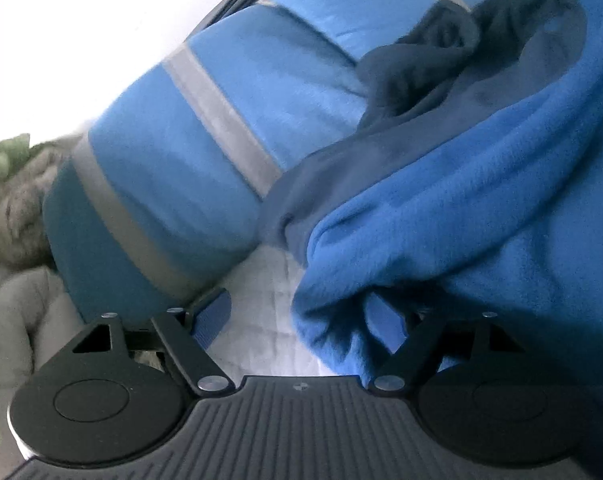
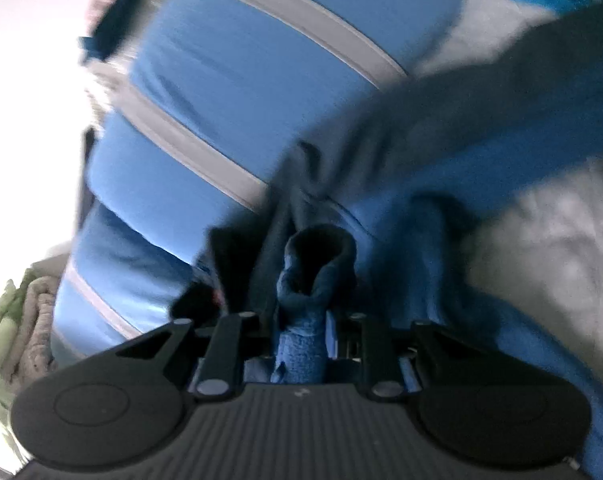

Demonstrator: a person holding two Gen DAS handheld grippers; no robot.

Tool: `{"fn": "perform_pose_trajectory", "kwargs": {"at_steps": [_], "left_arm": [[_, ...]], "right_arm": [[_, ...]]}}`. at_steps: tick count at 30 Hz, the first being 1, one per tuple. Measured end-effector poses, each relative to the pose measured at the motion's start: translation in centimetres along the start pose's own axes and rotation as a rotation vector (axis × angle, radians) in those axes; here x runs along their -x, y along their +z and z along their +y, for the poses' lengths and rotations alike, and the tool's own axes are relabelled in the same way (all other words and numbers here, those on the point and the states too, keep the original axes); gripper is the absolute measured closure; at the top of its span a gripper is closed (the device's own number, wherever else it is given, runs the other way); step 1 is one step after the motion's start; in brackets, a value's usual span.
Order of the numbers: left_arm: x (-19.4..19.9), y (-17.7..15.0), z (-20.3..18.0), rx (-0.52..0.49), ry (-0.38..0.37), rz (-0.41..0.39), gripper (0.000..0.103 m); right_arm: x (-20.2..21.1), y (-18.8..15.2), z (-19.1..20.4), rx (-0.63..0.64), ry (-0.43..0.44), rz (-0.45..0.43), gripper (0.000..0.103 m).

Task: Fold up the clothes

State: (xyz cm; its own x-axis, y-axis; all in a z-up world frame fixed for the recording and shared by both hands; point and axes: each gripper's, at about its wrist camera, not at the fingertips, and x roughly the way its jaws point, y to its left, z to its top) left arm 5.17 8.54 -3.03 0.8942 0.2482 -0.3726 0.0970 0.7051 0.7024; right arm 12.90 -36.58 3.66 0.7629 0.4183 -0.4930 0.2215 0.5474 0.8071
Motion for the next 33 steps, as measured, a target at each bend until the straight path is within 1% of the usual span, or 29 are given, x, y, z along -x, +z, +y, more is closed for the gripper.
{"fn": "perform_pose_trajectory", "kwargs": {"at_steps": [1, 2, 3, 4, 5, 6, 8, 10, 11, 12, 14, 16, 19, 21, 22, 24, 25, 26, 27, 28, 29, 30, 31, 32, 33], "left_arm": [[-0.1, 0.1, -0.3, -0.021, 0.006, -0.004, 0.028], [-0.3, 0.2, -0.6, -0.043, 0.012, -0.007, 0.033], [-0.4, 0.3, -1.0, -0.069, 0.011, 0.005, 0.048], [-0.6, 0.3, -1.4, -0.096, 0.009, 0.019, 0.058], [-0.6, 0.4, -1.7, -0.107, 0.007, 0.030, 0.075], [-0.8, 0.3, -1.9, -0.115, -0.001, 0.043, 0.081], [-1.0, 0.1, -2.0, -0.131, -0.013, 0.070, 0.087], [-1.1, 0.0, -1.8, -0.131, -0.012, 0.086, 0.089], [-1.0, 0.0, -1.5, -0.122, -0.007, 0.087, 0.090], [-0.9, 0.0, -1.3, -0.111, -0.010, 0.091, 0.090], [-0.8, 0.1, -1.0, -0.091, -0.015, 0.098, 0.090], [-1.0, 0.0, -1.1, -0.096, -0.012, 0.118, 0.090], [-1.2, -0.1, -1.4, -0.116, 0.000, 0.132, 0.090], [-1.3, 0.0, -1.4, -0.119, 0.002, 0.132, 0.090], [-1.4, 0.0, -1.2, -0.115, 0.002, 0.132, 0.089], [-1.5, 0.0, -0.9, -0.099, -0.004, 0.130, 0.087], [-1.6, -0.1, -0.7, -0.086, -0.010, 0.128, 0.085], [-1.5, -0.2, -0.6, -0.068, -0.006, 0.124, 0.079], [-1.5, -0.3, -0.4, -0.050, -0.002, 0.119, 0.071], [-1.4, -0.4, -0.1, -0.020, 0.002, 0.118, 0.067], [-1.3, -0.5, 0.4, 0.020, -0.003, 0.117, 0.061], [-1.4, -0.7, 1.3, 0.085, -0.024, 0.124, 0.055], [-1.5, -0.9, 2.1, 0.152, -0.047, 0.132, 0.052], [-1.5, -1.2, 3.0, 0.219, -0.070, 0.139, 0.048], [-1.6, -1.4, 3.9, 0.286, -0.093, 0.147, 0.047]], "right_arm": [[-0.3, -0.1, -0.4, -0.020, -0.010, 0.016, 0.081], [-0.5, -0.2, -0.8, -0.038, -0.020, 0.029, 0.080], [-0.5, -0.2, -1.0, -0.044, -0.026, 0.034, 0.080], [-0.5, -0.2, -1.1, -0.047, -0.033, 0.036, 0.080], [-0.4, -0.2, -1.3, -0.050, -0.034, 0.037, 0.080], [-0.4, -0.3, -1.4, -0.054, -0.035, 0.038, 0.080], [-0.3, -0.3, -1.7, -0.069, -0.027, 0.041, 0.080], [-0.1, -0.2, -1.8, -0.090, 0.008, 0.029, 0.081], [0.1, -0.1, -1.5, -0.088, 0.040, 0.011, 0.082], [0.7, 0.0, -1.0, -0.055, 0.066, -0.014, 0.082], [1.8, 0.0, 0.4, 0.038, 0.086, -0.068, 0.082], [1.8, -0.2, 0.0, 0.016, 0.033, -0.041, 0.082], [0.4, -1.5, -3.0, -0.099, -0.127, 0.071, 0.082], [-0.1, -1.9, -4.2, -0.144, -0.177, 0.106, 0.081], [-0.1, -1.8, -4.2, -0.138, -0.183, 0.110, 0.079], [0.0, -1.3, -3.5, -0.095, -0.212, 0.114, 0.051], [0.4, -1.1, -2.9, -0.051, -0.217, 0.095, 0.041], [0.8, -0.8, -2.2, -0.005, -0.219, 0.072, 0.032], [1.5, -0.6, -1.2, 0.062, -0.210, 0.022, 0.026], [2.3, -0.5, -0.1, 0.143, -0.214, -0.038, 0.015], [3.0, -0.4, 0.9, 0.214, -0.228, -0.098, 0.012], [3.6, -0.3, 1.7, 0.283, -0.242, -0.154, 0.012], [4.0, -0.1, 2.2, 0.336, -0.259, -0.188, 0.011], [3.9, 0.2, 2.4, 0.357, -0.268, -0.198, 0.011], [3.6, 0.6, 2.1, 0.356, -0.270, -0.187, 0.011]]}}
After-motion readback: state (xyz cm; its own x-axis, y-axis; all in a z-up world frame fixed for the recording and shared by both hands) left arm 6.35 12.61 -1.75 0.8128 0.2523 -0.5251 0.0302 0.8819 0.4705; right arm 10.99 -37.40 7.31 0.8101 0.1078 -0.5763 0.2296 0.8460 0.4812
